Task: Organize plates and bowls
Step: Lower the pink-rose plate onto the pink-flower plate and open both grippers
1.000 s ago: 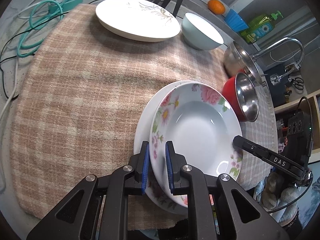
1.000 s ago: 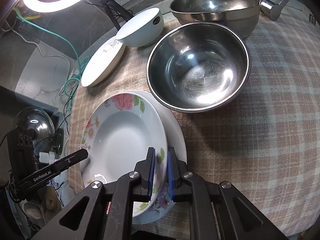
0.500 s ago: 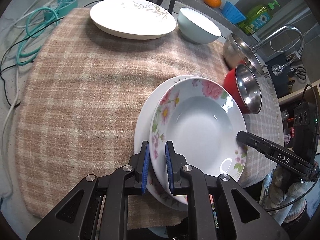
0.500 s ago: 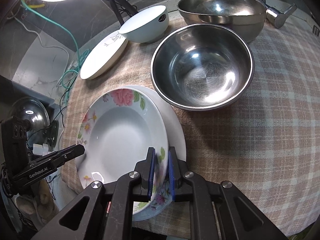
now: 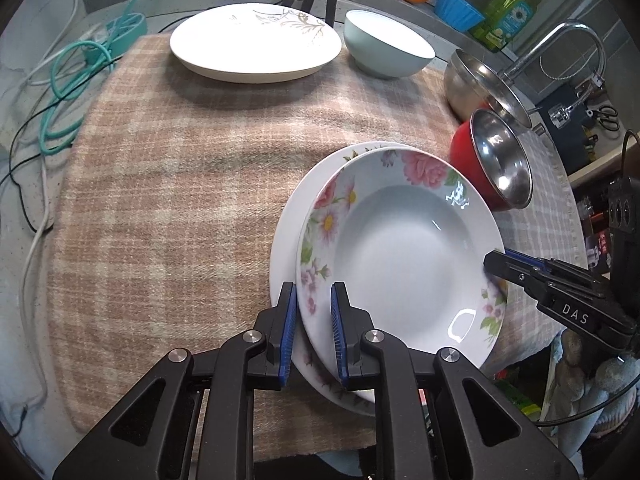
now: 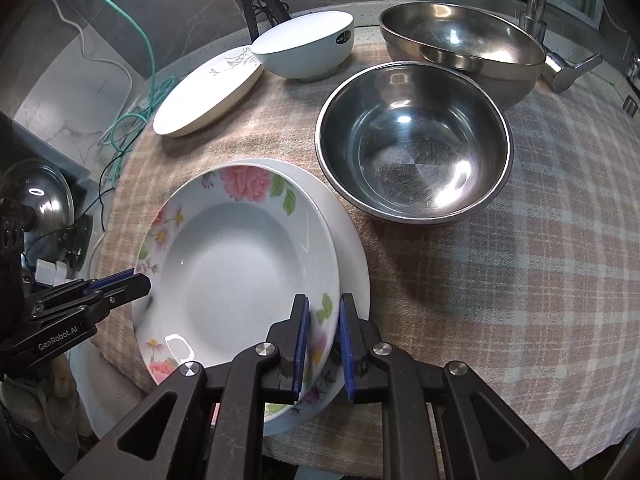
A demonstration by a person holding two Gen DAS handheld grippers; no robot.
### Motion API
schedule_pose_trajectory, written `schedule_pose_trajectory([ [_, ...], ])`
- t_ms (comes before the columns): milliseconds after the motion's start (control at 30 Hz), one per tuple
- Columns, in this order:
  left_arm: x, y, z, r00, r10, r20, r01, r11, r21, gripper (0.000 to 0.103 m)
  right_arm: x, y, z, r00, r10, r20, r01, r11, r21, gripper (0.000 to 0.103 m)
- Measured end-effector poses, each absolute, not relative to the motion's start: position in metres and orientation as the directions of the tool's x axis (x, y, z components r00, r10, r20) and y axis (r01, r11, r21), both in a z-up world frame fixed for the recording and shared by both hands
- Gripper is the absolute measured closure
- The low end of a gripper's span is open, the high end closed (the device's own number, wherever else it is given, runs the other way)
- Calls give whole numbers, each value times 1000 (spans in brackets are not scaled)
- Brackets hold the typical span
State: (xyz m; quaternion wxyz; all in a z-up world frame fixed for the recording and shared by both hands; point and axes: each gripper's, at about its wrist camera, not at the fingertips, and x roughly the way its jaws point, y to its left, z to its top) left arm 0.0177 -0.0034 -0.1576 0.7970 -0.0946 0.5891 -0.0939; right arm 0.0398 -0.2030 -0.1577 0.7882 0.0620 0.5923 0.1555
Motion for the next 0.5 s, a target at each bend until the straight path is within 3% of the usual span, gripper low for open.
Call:
schedule_pose_trajectory([
  [500, 15, 0, -152, 313, -257, -914, 26, 965, -262, 87, 34, -202, -149, 295, 280, -914, -181, 955, 234, 84],
])
